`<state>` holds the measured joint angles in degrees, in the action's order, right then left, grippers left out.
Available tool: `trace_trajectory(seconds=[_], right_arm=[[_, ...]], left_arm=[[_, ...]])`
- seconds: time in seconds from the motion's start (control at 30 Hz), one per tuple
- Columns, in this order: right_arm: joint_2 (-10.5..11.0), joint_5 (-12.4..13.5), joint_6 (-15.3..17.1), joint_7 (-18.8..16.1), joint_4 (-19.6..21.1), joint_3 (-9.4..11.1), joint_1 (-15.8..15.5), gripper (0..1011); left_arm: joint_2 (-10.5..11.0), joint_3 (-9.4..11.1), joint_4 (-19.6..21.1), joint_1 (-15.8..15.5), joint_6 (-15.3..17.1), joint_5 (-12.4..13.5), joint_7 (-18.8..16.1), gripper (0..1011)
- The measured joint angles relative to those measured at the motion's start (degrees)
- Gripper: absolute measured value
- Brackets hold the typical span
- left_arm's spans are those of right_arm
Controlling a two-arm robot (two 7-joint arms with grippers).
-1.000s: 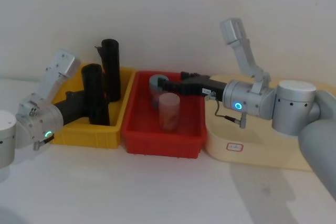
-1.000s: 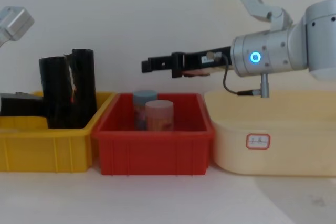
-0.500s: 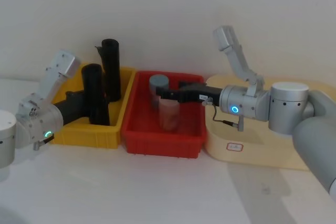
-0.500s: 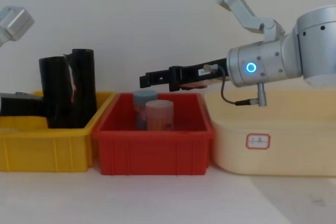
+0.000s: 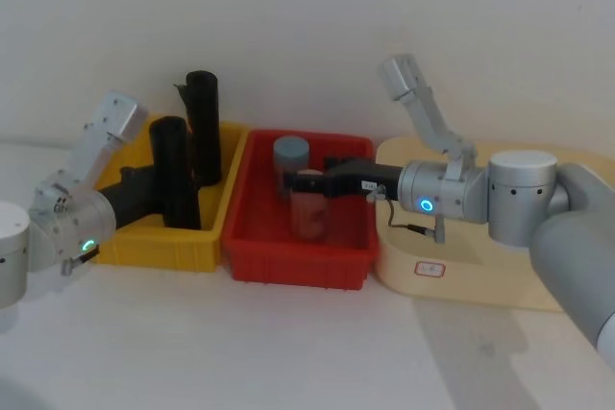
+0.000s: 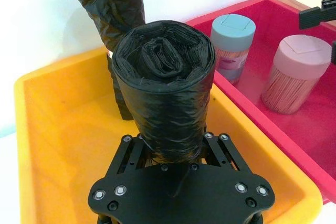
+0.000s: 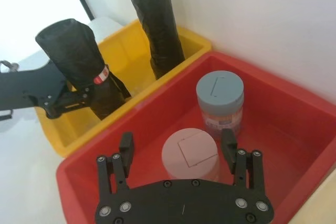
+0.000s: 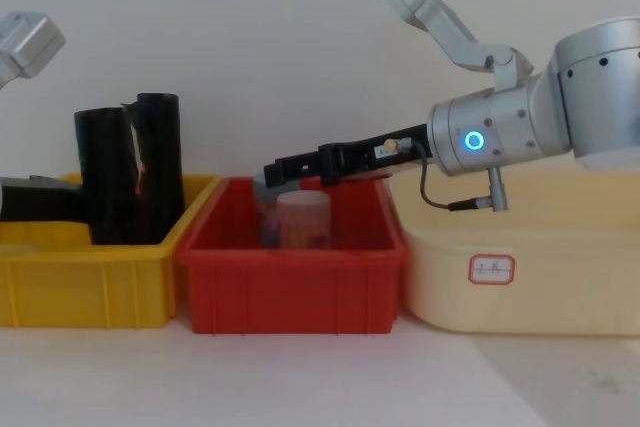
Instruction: Pick up the garbage bag with the one hand and transfer it to the other hand.
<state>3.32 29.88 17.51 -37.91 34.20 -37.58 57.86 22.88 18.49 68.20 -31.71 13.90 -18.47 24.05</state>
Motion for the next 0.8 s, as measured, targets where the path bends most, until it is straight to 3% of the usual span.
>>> trace_trajectory(seconds=[0.3,0.8], right_arm=[[-1.1,-2.4,-3.6,0.1,-3.8,-1.2,1.5,999],[-2.7,-4.5,-6.4,-0.2,-9.2,-2.1,3.4,999]], left_arm=[[0.0,0.0,0.0,0.0,0.0,0.0,0.0,400],[0.0,0.0,0.0,0.0,0.0,0.0,0.0,400]])
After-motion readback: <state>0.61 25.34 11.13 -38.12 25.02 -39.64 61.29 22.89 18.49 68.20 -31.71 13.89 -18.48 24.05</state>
